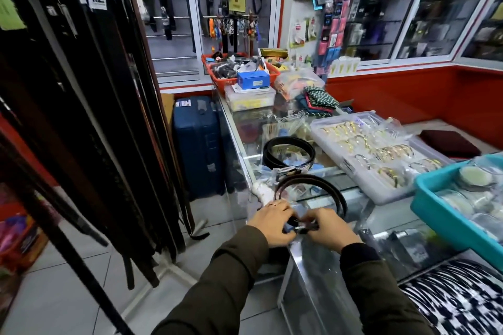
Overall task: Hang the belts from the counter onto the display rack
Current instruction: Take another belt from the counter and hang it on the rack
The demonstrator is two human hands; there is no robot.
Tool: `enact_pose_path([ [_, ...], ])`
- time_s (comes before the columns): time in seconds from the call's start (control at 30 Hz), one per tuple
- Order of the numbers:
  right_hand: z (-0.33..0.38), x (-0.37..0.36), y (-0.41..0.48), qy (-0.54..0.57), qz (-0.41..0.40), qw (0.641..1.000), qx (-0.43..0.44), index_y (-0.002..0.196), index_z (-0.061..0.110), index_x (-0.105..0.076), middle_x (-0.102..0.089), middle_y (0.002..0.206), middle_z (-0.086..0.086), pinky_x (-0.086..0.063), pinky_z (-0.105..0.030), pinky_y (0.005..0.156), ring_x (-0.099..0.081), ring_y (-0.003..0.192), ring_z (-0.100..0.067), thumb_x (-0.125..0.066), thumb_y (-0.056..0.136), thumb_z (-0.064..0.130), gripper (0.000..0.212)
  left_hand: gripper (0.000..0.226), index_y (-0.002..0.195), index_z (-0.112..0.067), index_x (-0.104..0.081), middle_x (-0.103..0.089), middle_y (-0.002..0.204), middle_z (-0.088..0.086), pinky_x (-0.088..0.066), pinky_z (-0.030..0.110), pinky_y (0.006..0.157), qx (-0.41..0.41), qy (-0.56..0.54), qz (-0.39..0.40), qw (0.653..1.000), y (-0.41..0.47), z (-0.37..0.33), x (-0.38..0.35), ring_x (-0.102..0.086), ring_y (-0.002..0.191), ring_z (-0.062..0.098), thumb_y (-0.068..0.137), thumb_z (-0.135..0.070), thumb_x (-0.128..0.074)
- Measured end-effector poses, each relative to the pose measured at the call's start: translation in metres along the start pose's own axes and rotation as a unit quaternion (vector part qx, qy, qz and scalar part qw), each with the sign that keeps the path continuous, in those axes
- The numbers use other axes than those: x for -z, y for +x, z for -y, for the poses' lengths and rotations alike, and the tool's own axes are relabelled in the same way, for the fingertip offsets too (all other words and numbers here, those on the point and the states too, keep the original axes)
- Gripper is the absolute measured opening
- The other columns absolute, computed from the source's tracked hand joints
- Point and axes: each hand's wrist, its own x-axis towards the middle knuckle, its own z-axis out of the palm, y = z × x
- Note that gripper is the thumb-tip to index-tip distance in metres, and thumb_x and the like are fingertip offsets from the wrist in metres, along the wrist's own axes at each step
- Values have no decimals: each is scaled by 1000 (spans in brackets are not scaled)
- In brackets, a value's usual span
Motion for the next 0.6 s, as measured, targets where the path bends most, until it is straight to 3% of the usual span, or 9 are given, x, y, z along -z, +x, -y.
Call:
enact_pose_path([
  [0.17,16,-5,-1,-15,-5,999,29,99,26,-78,-71,86,7,-52,-31,76,-69,88,-17,-72,79,30,22,36,117,-13,-62,-58,116,10,-48,40,94,-4,-13,-43,999,-14,12,0,-53,115,26,88,-34,-62],
  [0.3,35,-9,2,4,-29,997,77,78,24,-75,-69,74,6,-55,-33,74,-68,78,-17,-76,75,24,3,26,116,-11,-59,-56,119,10,-49,46,94,17,-25,-55,998,-27,25,5,-54,115,29,94,-24,-58],
  [0.37,46,-9,5,45,-42,995,83,73,27,-71,-69,73,9,-55,-28,74,-66,74,-9,-83,71,24,13,28,120,-9,-57,-56,123,10,-49,46,95,28,-24,-72,997,-35,35,11,-55,115,29,96,-24,-55],
  [0.5,75,-1,13,91,-45,986,132,81,21,-78,-77,77,8,-52,-16,66,-69,72,-1,-93,62,32,27,31,128,-6,-56,-57,128,13,-46,43,102,48,-25,-112,992,-52,54,36,-54,120,29,101,-21,-51],
  [0.6,97,10,13,145,24,975,167,89,24,-75,-79,86,2,-57,-16,72,-73,78,-6,-92,64,12,33,31,128,-3,-58,-58,128,15,-44,42,104,57,2,-135,989,-68,69,61,-54,120,29,103,-20,-49],
])
